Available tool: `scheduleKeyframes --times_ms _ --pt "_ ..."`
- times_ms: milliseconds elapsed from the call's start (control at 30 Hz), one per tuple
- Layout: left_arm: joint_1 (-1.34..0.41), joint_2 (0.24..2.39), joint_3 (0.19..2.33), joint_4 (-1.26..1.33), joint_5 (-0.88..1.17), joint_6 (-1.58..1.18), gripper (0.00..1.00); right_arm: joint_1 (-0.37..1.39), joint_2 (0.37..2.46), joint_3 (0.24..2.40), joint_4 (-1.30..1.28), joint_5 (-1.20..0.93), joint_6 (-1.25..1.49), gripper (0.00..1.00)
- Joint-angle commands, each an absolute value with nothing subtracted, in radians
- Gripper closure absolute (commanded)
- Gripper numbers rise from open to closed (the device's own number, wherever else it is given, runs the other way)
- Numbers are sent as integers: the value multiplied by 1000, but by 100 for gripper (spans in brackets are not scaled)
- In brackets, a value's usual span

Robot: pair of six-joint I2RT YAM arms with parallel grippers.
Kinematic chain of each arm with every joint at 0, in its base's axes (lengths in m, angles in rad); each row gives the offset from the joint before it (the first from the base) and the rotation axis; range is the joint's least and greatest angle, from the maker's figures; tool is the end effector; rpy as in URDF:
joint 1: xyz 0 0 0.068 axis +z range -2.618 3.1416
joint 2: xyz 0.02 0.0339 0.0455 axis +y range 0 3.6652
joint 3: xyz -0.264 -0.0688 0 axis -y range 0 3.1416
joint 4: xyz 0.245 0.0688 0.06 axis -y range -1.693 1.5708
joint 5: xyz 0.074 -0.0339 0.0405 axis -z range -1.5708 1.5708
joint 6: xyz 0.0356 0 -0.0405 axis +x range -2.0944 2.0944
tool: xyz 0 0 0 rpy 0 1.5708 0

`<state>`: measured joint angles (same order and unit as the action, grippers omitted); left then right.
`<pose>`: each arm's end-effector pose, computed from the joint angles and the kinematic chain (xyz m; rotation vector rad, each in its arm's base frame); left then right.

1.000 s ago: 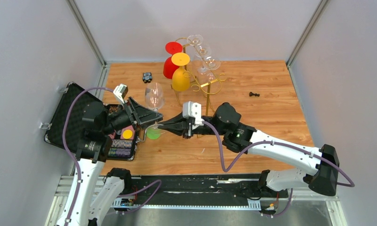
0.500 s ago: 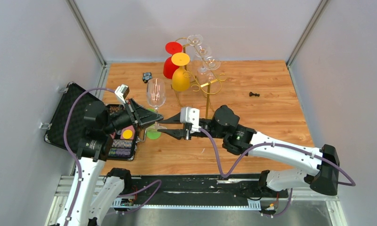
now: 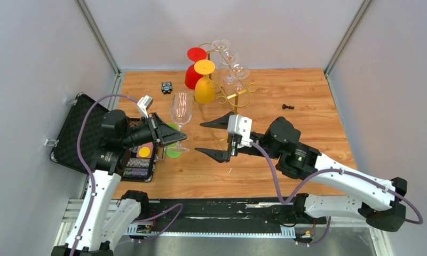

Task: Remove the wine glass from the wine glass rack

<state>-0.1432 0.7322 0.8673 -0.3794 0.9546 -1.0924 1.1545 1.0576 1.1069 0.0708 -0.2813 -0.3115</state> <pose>0.1444 -0.0502 0.3596 -0.1873 2.0618 -1.6780 0.0878 0.2231 0.4285 -1.1812 0.9541 0.8857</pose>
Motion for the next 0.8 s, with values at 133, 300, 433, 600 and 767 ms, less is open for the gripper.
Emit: scheduleKeyframes --times_ms 133,300,433,600,767 --pt "-140 760 951 -501 1088 -743 100 1117 1055 1259 -225 -216 -218 32" --pt "-157 758 975 -599 1141 -579 100 1081 1088 1380 -422 -273 -173 25" --pt "-260 766 1006 -674 1108 -476 100 1045 1106 1459 -553 -338 -140 23" --pt "-366 774 1064 -780 1061 -350 100 961 1117 1518 -676 -484 -86 22" --pt "-469 766 1105 -863 1005 -263 100 842 1086 1494 -709 -684 -42 22"
